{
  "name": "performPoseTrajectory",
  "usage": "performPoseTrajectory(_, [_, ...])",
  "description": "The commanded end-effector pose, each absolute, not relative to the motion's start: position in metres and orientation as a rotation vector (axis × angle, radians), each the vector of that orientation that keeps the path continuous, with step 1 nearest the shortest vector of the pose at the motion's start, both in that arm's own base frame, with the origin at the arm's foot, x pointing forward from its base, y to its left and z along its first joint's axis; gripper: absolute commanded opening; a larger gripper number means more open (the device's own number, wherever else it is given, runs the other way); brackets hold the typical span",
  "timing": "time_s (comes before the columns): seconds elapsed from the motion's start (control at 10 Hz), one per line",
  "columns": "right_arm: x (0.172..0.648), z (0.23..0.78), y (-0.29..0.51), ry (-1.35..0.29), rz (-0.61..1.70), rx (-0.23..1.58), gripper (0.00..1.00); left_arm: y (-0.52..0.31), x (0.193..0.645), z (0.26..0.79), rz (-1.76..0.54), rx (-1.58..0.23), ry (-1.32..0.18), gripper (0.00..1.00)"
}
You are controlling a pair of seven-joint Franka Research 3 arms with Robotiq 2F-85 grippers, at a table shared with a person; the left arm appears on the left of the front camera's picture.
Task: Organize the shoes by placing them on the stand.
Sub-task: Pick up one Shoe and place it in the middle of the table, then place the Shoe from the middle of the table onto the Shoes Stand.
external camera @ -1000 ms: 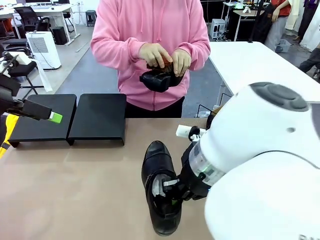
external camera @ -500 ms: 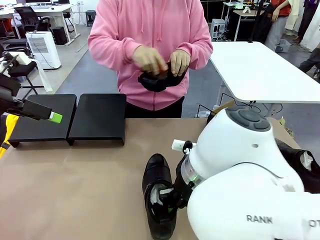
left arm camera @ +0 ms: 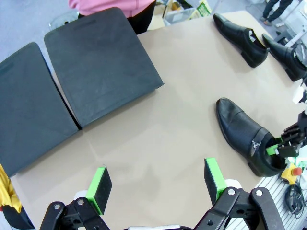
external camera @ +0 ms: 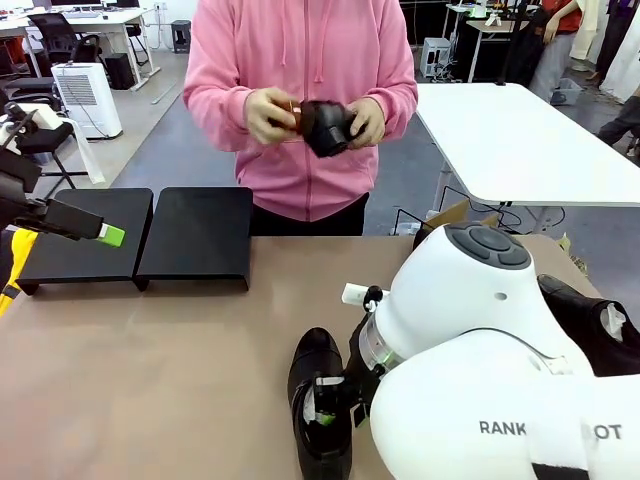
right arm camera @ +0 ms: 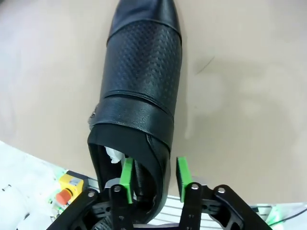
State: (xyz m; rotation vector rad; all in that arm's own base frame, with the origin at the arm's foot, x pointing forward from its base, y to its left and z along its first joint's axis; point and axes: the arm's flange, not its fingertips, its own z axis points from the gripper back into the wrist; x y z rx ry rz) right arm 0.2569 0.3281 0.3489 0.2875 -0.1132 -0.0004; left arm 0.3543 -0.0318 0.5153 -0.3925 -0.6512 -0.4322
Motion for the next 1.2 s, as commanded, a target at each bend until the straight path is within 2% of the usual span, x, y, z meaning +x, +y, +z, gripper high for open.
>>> performPoseTrajectory(0.0, [0.247,0.358,0.318,-0.154,-0.019,0.3,1.0,-0.029,0.355,0.516,-0.446,-0.399,-0.652,1.0])
performPoseTrajectory(0.2, [0.24,0.395,0.303,-0.151,-0.019,0.326,1.0,-0.029,0.355,0.516,-0.446,-0.399,-0.652,1.0])
performPoseTrajectory(0.3, [0.258,0.364,0.326,-0.143,-0.005,0.304,1.0,-0.029,0.355,0.516,-0.446,-0.399,-0.652,1.0])
performPoseTrajectory(1.1, [0.258,0.364,0.323,-0.122,-0.01,0.298,1.0,-0.032,0.354,0.515,-0.432,-0.392,-0.651,1.0])
